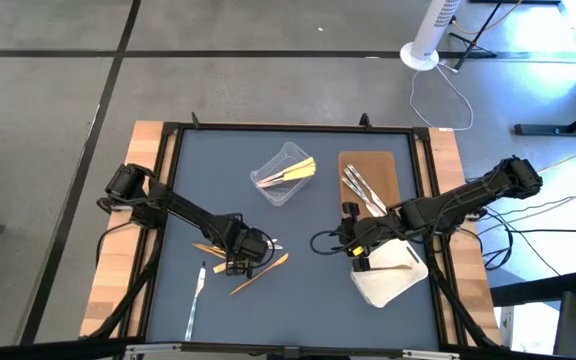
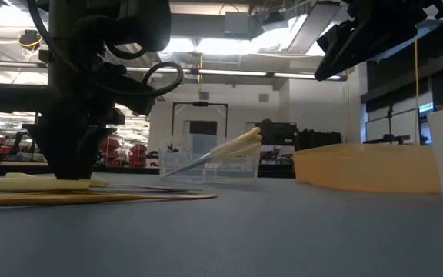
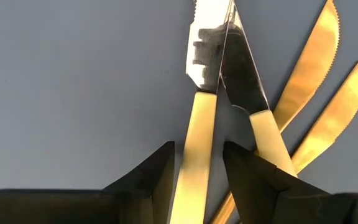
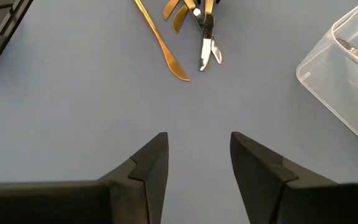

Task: Sort silverware by color (type)
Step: Put the yellow knife into the transparent bin

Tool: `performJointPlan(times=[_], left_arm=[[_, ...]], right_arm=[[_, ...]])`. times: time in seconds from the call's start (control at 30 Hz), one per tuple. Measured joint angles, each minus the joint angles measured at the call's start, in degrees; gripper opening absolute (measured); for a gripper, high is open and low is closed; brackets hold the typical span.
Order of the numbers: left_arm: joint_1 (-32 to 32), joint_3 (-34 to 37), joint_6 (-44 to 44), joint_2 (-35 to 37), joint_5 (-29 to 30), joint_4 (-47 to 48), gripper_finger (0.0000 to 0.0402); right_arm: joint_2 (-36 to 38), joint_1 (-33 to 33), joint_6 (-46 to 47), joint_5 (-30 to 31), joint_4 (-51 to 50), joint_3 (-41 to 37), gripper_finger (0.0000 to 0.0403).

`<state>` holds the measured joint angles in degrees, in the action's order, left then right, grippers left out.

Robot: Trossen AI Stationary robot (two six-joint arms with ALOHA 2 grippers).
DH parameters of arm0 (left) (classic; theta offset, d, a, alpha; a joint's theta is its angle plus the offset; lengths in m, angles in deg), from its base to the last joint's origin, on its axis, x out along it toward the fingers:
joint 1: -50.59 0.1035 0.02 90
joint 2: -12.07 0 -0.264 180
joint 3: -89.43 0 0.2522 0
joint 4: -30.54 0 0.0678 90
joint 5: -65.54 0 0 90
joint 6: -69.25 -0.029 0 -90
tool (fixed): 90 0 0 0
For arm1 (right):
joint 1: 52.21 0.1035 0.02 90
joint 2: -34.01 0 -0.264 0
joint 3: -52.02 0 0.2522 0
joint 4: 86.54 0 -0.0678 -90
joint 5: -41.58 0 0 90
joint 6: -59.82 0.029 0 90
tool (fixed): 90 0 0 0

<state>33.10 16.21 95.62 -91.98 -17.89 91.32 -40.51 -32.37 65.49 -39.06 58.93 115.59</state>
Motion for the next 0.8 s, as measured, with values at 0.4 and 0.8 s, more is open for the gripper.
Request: performJointPlan(times=[0.4,0.8], left_arm=[[-0.1,0.0,-0.2,-0.1,0.9,-0.3,0.0048],[0.1,-3.8,-1.5,-0.7,7.4,1.7,0.0053]], right_arm=[[0.0,0.0,0.0,0.0,0.1,0.0,0.016],[0.0,0.0,0.0,0.0,0.1,0.0,0.016]])
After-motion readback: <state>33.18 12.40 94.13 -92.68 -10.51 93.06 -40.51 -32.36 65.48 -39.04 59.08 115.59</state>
